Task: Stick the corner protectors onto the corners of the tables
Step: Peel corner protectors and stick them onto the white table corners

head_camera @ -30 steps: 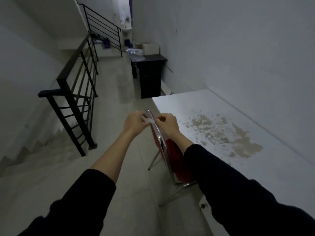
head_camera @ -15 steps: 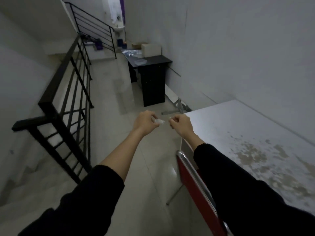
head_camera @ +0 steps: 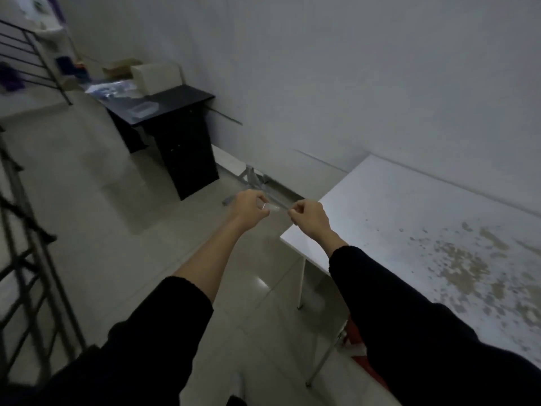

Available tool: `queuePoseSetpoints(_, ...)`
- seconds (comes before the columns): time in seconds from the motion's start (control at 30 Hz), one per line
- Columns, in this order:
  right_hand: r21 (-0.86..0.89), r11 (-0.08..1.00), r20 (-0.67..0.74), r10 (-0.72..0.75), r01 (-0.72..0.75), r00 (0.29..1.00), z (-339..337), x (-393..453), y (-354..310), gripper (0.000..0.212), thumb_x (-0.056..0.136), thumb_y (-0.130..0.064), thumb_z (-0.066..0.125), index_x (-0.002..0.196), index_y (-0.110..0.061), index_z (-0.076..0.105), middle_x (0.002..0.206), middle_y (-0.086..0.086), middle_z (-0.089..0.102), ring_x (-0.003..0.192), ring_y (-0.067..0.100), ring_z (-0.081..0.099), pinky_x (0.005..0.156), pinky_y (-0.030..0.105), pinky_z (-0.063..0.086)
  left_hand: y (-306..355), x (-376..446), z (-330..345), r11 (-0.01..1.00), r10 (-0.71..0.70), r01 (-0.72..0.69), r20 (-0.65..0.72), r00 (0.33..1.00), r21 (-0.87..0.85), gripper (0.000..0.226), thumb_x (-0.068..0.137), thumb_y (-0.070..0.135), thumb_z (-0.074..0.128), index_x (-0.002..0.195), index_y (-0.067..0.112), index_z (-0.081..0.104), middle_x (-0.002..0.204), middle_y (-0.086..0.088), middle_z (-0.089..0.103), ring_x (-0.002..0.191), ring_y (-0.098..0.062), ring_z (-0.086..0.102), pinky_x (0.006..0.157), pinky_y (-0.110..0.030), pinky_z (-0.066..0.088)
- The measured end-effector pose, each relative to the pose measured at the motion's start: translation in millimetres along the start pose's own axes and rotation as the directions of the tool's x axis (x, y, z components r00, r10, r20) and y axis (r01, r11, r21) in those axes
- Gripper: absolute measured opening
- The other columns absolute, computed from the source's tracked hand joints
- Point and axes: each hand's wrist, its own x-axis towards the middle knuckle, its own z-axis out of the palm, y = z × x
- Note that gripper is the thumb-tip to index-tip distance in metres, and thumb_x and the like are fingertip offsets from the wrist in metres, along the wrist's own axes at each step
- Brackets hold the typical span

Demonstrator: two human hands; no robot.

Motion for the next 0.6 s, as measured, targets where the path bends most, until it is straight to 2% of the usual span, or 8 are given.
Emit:
queuePoseSetpoints(0.13, -0.017, 0.994, -0.102, 0.105, -0.107, 0.989, 9, 45, -13, 0.022, 0.082, -0.017, 0.052, 0.081, 0.001, 0.066, 0.083, 0.017, 0.069, 0.074, 0.033, 0.058, 0.063, 0.028, 0.039, -13, 71, -10, 0.991, 0.130, -0.131, 0.103, 0.986, 0.008, 0.021, 0.077, 0.015, 0.071, 0.097, 0.009, 0.069, 0.093, -0.012, 0.070, 0.081, -0.022, 0.062, 0.070, -0.024, 0.044)
queuePoseSetpoints(0.2, -0.022, 0.987, -0.143, 0.152, -0.157, 0.978, 9, 67, -22, 0.020, 0.083, -0.017, 0.052, 0.070, -0.005, 0.061, 0.069, 0.009, 0.060, 0.067, 0.025, 0.051, 0.059, 0.026, 0.036, -14, 108, -16, 0.983, 0.181, -0.184, 0.145, 0.973, 0.002, 0.019, 0.077, 0.017, 0.071, 0.096, 0.013, 0.069, 0.091, -0.008, 0.069, 0.085, -0.023, 0.064, 0.073, -0.027, 0.048)
queuePoseSetpoints(0.27, -0.009, 0.978, -0.195, 0.201, -0.206, 0.960, 6, 83, -27, 0.029, 0.083, -0.017, 0.052, 0.055, -0.015, 0.047, 0.056, -0.001, 0.046, 0.057, 0.018, 0.042, 0.051, 0.026, 0.029, -11, 137, -15, 0.976, 0.214, -0.217, 0.183, 0.960, -0.005, 0.017, 0.076, 0.018, 0.071, 0.093, 0.016, 0.069, 0.083, -0.004, 0.067, 0.087, -0.023, 0.066, 0.078, -0.031, 0.052)
queuePoseSetpoints(0.33, -0.008, 0.971, -0.230, 0.232, -0.240, 0.945, 4, 95, -27, 0.038, 0.082, -0.015, 0.051, 0.048, -0.018, 0.033, 0.051, -0.003, 0.036, 0.049, 0.015, 0.031, 0.047, 0.026, 0.023, -7, 157, -9, 0.969, 0.245, -0.243, 0.223, 0.944, -0.034, 0.015, 0.075, 0.019, 0.071, 0.090, 0.019, 0.069, 0.079, -0.002, 0.064, 0.089, -0.024, 0.066, 0.081, -0.036, 0.055)
queuePoseSetpoints(0.37, -0.006, 0.963, -0.257, 0.259, -0.269, 0.931, 4, 103, -25, 0.038, 0.081, -0.014, 0.051, 0.048, -0.016, 0.032, 0.051, -0.001, 0.036, 0.049, 0.015, 0.029, 0.047, 0.025, 0.023, -6, 171, -4, 0.965, 0.262, -0.259, 0.252, 0.931, -0.048, 0.015, 0.075, 0.020, 0.070, 0.089, 0.021, 0.069, 0.078, -0.001, 0.063, 0.089, -0.024, 0.066, 0.081, -0.037, 0.055)
queuePoseSetpoints(0.43, -0.013, 0.945, -0.283, 0.309, -0.326, 0.908, 1, 115, -16, 0.030, 0.080, -0.016, 0.051, 0.053, -0.009, 0.043, 0.058, 0.006, 0.046, 0.054, 0.020, 0.037, 0.051, 0.026, 0.029, -2, 190, 9, 0.958, 0.285, -0.282, 0.304, 0.909, -0.055, 0.015, 0.076, 0.022, 0.070, 0.090, 0.022, 0.068, 0.081, -0.001, 0.063, 0.086, -0.025, 0.066, 0.080, -0.038, 0.056)
queuePoseSetpoints(0.5, 0.001, 0.926, -0.316, 0.357, -0.376, 0.879, -6, 133, -3, 0.025, 0.081, -0.018, 0.052, 0.067, 0.002, 0.058, 0.070, 0.016, 0.060, 0.062, 0.023, 0.047, 0.056, 0.029, 0.037, 8, 216, 26, 0.944, 0.328, -0.316, 0.337, 0.883, -0.091, 0.016, 0.076, 0.021, 0.070, 0.092, 0.020, 0.068, 0.086, -0.006, 0.068, 0.084, -0.025, 0.066, 0.077, -0.036, 0.056)
queuePoseSetpoints(0.6, 0.003, 0.913, -0.365, 0.381, -0.408, 0.850, -20, 158, 14, 0.027, 0.082, -0.020, 0.053, 0.077, 0.003, 0.066, 0.077, 0.017, 0.067, 0.064, 0.023, 0.053, 0.058, 0.030, 0.040, 24, 244, 47, 0.925, 0.378, -0.356, 0.375, 0.847, -0.131, 0.018, 0.078, 0.022, 0.071, 0.095, 0.019, 0.067, 0.090, -0.006, 0.069, 0.083, -0.022, 0.066, 0.077, -0.036, 0.056)
